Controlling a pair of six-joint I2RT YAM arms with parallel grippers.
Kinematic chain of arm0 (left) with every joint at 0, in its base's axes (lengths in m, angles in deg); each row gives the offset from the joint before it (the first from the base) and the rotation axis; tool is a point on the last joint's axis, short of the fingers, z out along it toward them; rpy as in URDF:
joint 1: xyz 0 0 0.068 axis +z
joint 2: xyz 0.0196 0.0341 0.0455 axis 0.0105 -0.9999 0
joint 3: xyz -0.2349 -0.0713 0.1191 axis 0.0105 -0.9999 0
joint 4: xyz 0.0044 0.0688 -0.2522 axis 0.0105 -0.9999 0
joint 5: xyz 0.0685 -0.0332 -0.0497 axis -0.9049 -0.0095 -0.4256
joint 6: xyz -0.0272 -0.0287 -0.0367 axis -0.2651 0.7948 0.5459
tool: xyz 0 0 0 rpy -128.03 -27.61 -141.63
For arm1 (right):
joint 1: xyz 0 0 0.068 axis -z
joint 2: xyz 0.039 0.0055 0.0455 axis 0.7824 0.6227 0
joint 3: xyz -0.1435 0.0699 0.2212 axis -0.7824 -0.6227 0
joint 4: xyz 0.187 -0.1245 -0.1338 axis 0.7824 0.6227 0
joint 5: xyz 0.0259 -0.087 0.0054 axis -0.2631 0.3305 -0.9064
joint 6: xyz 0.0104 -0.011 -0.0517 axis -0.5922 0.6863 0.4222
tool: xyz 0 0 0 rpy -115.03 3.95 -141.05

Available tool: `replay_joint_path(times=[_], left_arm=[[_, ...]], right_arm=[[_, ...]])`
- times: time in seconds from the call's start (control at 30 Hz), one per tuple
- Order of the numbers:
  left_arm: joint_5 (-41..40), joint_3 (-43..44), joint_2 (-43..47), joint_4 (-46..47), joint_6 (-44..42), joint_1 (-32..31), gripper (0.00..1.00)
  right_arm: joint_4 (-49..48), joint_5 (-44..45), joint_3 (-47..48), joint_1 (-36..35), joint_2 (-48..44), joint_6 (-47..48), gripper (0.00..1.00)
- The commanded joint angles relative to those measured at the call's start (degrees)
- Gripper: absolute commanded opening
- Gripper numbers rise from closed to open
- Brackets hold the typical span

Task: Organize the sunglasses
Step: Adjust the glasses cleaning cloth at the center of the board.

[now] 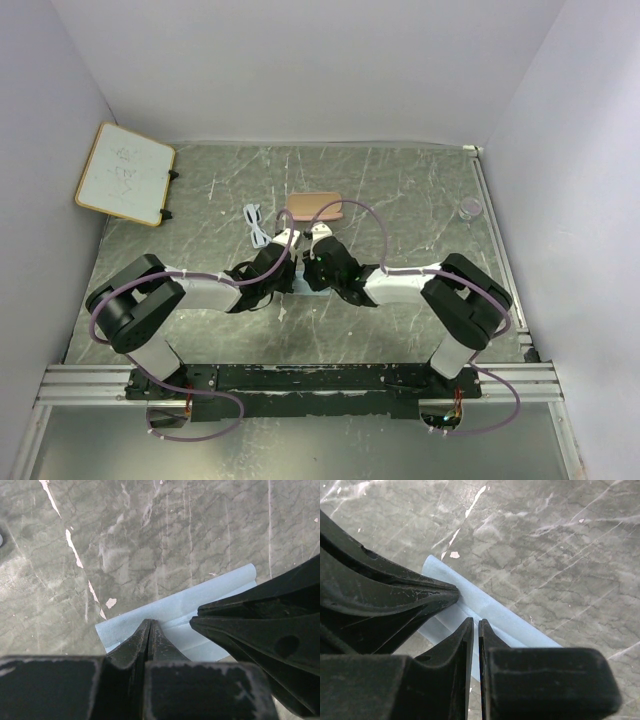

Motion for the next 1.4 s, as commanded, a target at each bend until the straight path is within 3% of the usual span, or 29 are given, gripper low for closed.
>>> replay_joint_path(times=[0.0, 0.7, 1.1, 1.37], left_arm=[[0.4, 0.3, -0.5, 0.1, 0.2, -0.5, 0.07], [-0.2, 0.5, -0.3, -0.3, 0.0, -0.6, 0.07], [0.0, 0.4, -0.6, 0.0, 0.2, -0.6, 0.07], [-0.4, 0.8, -0.1, -0.8, -0.2, -0.5, 0.07]], right_arm=[[-1.9, 0.5, 1.4, 0.1, 2.1, 0.5, 0.09], [-2.4, -6.4, -2.5, 0.5, 0.0, -3.2, 0.09], [1.6, -4.8, -5.6, 0.5, -7.1, -2.9, 0.10], [1.3, -2.4, -4.6, 0.5, -6.0, -2.3, 0.10]])
